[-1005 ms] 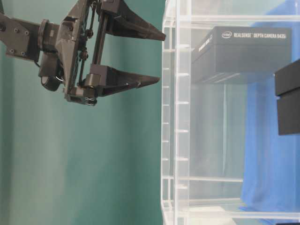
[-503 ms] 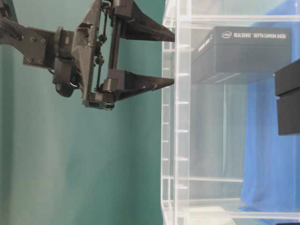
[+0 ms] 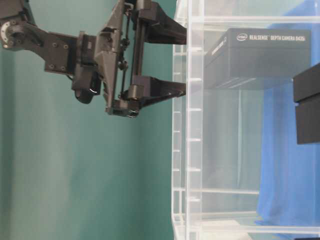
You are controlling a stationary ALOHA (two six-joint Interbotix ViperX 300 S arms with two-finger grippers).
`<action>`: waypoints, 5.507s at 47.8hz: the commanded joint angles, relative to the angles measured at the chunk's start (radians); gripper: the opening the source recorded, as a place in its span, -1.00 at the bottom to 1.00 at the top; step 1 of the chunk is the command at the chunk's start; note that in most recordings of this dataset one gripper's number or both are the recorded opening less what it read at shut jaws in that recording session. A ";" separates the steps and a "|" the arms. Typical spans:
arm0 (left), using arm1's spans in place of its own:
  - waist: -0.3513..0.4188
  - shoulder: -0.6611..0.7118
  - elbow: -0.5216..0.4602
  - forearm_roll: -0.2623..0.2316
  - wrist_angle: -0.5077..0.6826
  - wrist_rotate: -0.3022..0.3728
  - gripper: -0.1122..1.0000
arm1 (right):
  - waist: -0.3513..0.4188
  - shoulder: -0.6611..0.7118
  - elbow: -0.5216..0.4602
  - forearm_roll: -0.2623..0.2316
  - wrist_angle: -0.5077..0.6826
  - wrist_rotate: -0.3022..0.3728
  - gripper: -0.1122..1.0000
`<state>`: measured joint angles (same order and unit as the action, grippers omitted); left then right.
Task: Take out the box from the case.
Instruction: 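Lower the open right gripper around the right black box, then close the right gripper on the box and lift it up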
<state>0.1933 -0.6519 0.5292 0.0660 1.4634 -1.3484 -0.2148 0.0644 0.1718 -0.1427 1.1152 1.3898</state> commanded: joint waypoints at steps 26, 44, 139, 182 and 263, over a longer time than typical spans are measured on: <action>-0.003 -0.003 -0.009 0.000 -0.012 0.002 0.86 | -0.018 0.048 0.014 -0.003 -0.071 -0.003 0.76; -0.003 -0.003 -0.009 0.000 -0.012 0.002 0.86 | -0.021 0.069 0.012 0.003 -0.080 0.031 0.76; -0.003 -0.029 0.002 0.002 -0.014 0.002 0.86 | -0.005 -0.061 -0.244 -0.037 0.224 0.046 0.40; -0.003 -0.032 0.002 0.003 -0.015 0.000 0.86 | 0.006 -0.063 -0.454 -0.043 0.451 0.002 0.40; -0.003 -0.031 0.003 0.003 -0.015 -0.002 0.86 | 0.020 -0.063 -0.460 -0.035 0.459 -0.006 0.39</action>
<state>0.1933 -0.6826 0.5400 0.0644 1.4511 -1.3514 -0.2056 0.0430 -0.2562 -0.1795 1.5708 1.3883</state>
